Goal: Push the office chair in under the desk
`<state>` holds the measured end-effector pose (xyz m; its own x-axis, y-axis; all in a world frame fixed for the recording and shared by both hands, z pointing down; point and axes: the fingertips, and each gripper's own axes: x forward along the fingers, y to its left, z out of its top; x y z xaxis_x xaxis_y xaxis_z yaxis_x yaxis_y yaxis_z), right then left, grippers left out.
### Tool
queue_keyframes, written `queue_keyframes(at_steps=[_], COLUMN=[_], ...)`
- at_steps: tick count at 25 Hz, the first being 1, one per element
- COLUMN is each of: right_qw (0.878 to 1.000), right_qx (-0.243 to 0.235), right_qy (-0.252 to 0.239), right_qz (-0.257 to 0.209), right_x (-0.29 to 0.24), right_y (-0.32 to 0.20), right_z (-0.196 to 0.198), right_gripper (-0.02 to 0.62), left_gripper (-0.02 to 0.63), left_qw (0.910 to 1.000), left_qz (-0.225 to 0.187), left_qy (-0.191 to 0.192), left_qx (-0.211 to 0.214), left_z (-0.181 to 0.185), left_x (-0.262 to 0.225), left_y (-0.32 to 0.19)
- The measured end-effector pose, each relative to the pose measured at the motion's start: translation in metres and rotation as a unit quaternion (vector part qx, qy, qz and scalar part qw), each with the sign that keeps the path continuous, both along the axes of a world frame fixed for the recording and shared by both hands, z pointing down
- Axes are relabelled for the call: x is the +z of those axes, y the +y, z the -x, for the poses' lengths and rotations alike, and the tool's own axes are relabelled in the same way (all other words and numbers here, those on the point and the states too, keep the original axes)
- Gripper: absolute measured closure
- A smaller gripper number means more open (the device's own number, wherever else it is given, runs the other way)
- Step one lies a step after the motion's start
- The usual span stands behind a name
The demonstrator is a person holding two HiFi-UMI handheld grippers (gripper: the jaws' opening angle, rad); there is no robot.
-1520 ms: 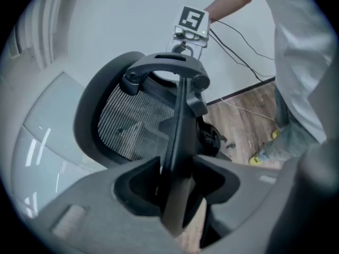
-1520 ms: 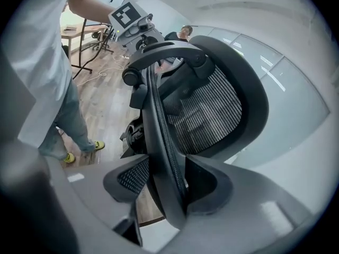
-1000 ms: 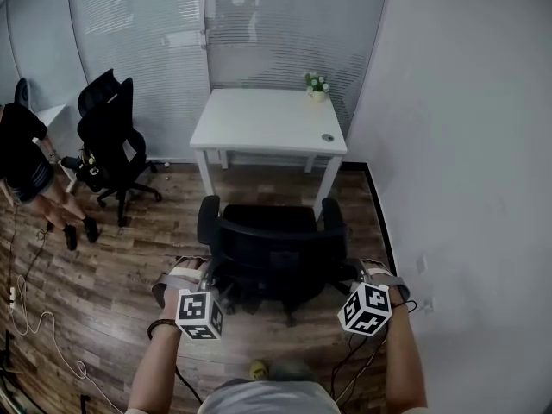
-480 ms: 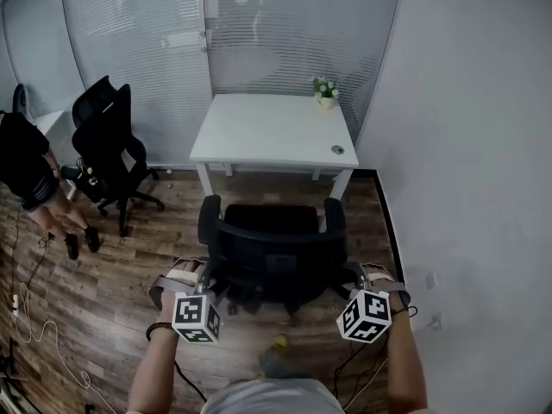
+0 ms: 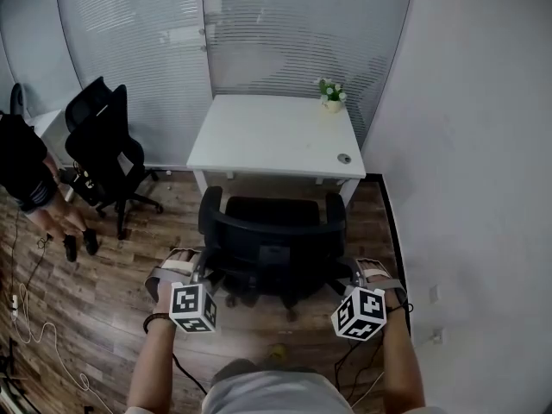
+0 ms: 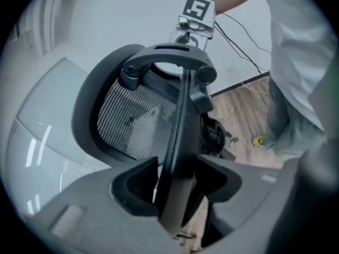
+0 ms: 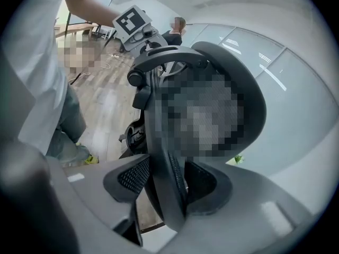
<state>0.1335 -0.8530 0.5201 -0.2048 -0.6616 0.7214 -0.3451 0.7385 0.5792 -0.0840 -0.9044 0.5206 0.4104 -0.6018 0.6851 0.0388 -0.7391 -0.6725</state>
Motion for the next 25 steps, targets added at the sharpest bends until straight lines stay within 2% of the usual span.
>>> queue_keyframes(at_steps=[8,13,25], right_qw=[1.0,1.0,1.0], right_qx=[0.0,0.004,0.007], right_qy=[0.0,0.001,-0.002], right_qz=[-0.004,-0.003,-0.015], right_x=[0.0,0.001,0.001], right_y=[-0.055,-0.079,-0.112], right_z=[-0.005,-0.007,-0.007], right_gripper=[0.394,0.393,0.393], left_gripper=[0.382,0.382,0.38], left_qw=[0.9997,0.9998,0.9997], left_qz=[-0.021,-0.021,-0.025], left_qy=[0.007,0.006,0.004], left_qx=[-0.008,-0.004,-0.001], left_z=[-0.006,-0.008,-0.01], left_x=[-0.001,0.001,0.002], left_y=[-0.058,-0.082,-0.121])
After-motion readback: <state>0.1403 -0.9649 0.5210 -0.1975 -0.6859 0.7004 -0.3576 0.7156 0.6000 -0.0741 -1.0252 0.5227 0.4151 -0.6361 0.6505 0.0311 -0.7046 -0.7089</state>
